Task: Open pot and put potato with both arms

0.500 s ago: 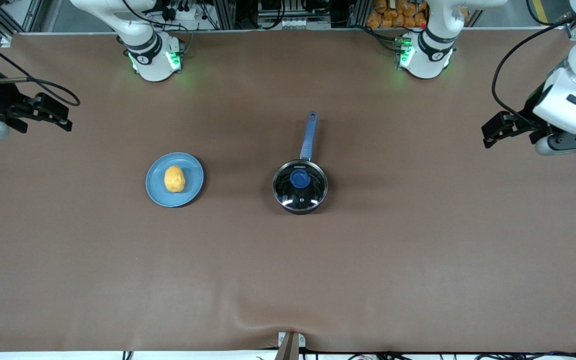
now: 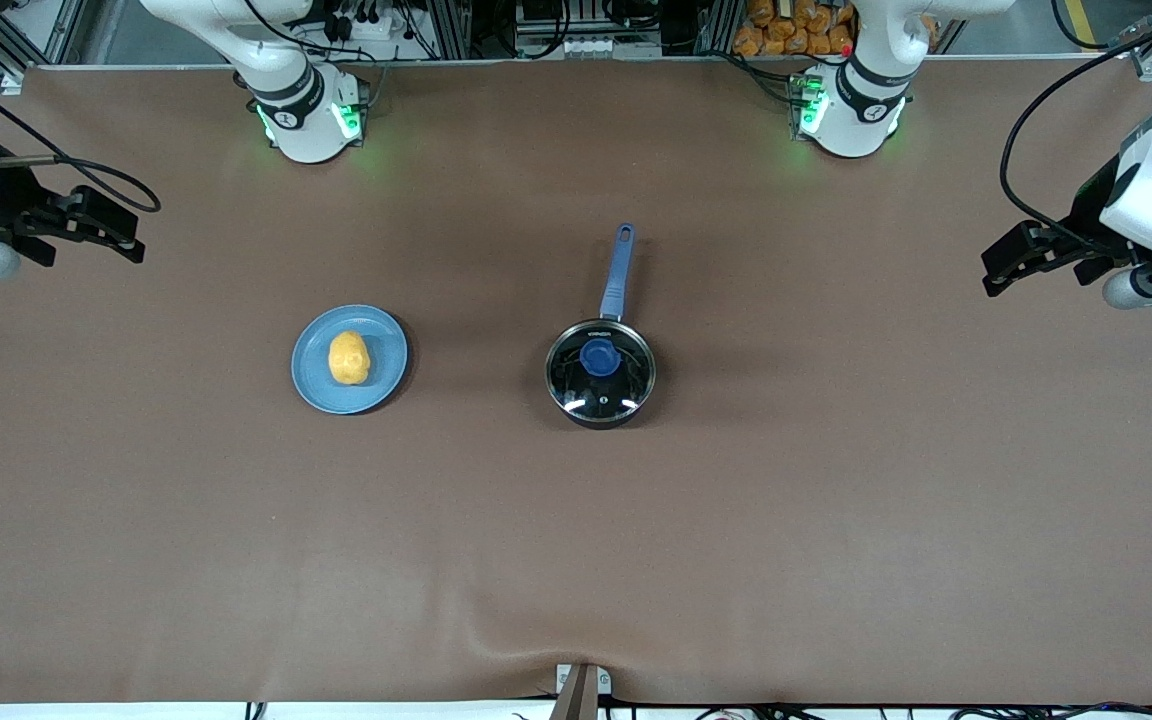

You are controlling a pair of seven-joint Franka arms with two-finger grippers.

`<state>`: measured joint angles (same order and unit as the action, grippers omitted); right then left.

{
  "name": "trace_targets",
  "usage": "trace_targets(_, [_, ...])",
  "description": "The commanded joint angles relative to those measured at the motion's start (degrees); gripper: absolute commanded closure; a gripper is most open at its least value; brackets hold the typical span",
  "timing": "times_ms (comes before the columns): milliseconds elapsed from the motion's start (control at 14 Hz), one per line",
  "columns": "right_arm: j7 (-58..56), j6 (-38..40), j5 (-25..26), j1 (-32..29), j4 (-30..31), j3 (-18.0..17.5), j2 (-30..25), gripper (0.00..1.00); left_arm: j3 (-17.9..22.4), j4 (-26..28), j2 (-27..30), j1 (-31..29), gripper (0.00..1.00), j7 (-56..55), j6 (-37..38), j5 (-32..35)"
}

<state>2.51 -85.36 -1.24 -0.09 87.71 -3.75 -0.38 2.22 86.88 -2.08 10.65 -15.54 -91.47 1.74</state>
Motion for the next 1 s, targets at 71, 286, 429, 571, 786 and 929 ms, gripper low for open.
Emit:
trace_targets(71, [-0.75, -0.07, -0.78, -0.35, -0.26, -0.12, 0.64, 0.00, 0.15, -0.74, 0.32, -0.28, 0.00, -0.81, 1.03, -0.86])
trace_targets(286, [-0.66, -0.07, -0.78, -0.35, -0.35, -0.12, 0.64, 0.00, 0.24, -0.83, 0.32, -0.36, 0.00, -0.72, 1.12, -1.13])
trace_targets(429, [-0.66, -0.07, -0.78, -0.35, -0.35, -0.12, 0.73, 0.00, 0.33, -0.83, 0.41, -0.45, 0.00, -0.98, 1.12, -1.21])
trace_targets(571, [-0.66, -0.07, -0.78, -0.35, -0.52, -0.12, 0.73, 0.00, 0.77, -0.83, 0.41, -0.45, 0.00, -1.07, 1.12, -1.21])
trace_targets(786, [-0.66, -0.07, -0.78, -0.44, -0.53, -0.12, 0.73, 0.00, 0.77, -0.83, 0.50, -0.45, 0.00, -0.98, 1.12, -1.39])
trace_targets(929, [-0.58, 0.02, -0.78, -0.44, -0.53, -0.12, 0.82, 0.00, 0.77, -0.83, 0.50, -0.45, 0.00, -1.50, 1.12, -1.39])
